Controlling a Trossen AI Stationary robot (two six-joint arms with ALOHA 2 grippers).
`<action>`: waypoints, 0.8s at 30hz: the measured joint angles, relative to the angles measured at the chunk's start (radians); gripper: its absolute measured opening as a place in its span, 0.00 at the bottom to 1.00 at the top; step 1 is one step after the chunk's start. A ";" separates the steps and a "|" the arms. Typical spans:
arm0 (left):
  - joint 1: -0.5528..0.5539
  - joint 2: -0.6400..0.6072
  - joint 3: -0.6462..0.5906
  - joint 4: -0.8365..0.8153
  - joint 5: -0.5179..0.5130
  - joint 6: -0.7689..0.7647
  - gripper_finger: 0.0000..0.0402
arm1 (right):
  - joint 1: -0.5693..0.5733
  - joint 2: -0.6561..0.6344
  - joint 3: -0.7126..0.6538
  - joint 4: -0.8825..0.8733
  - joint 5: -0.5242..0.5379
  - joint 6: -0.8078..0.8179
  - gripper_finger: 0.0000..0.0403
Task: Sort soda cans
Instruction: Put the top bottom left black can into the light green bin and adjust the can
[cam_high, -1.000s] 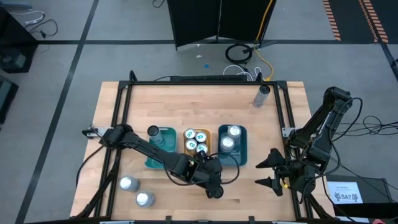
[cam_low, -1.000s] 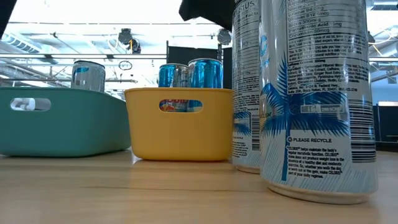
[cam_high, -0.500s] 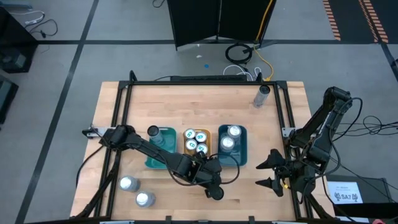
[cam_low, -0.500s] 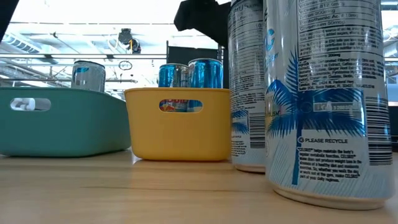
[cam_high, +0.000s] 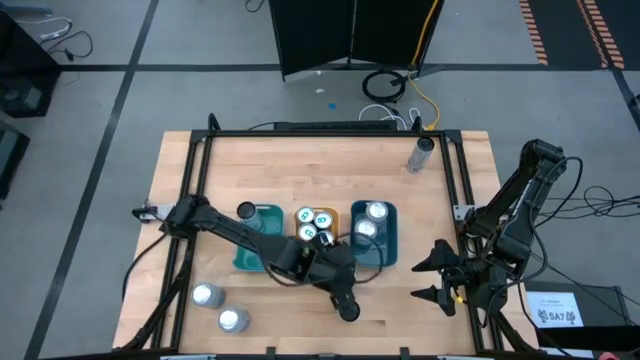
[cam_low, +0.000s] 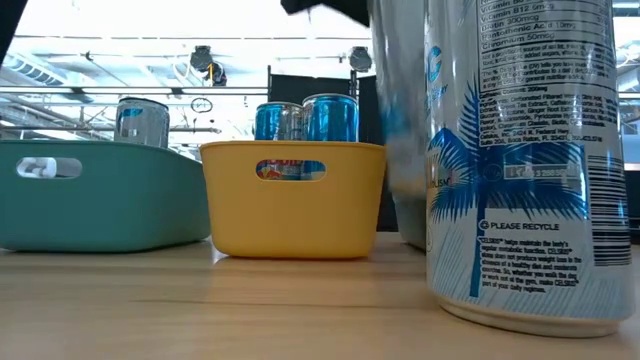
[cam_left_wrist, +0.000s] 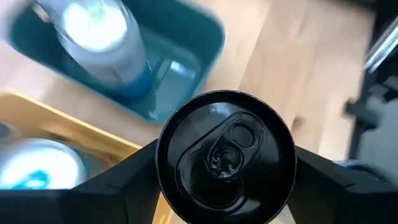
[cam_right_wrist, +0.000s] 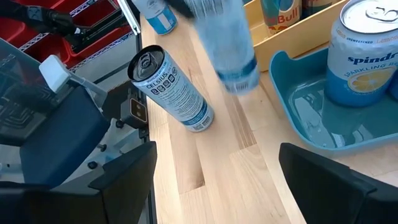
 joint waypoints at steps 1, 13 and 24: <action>0.003 -0.022 0.001 0.003 -0.007 0.003 0.70 | 0.000 0.000 0.000 0.000 0.000 0.000 0.82; -0.024 -0.318 0.002 -0.287 -0.118 0.052 0.70 | -0.005 0.000 0.000 -0.001 0.021 0.039 0.82; -0.134 -0.649 -0.327 -0.528 -0.317 -0.264 0.70 | -0.065 0.000 0.000 0.000 0.118 0.109 0.82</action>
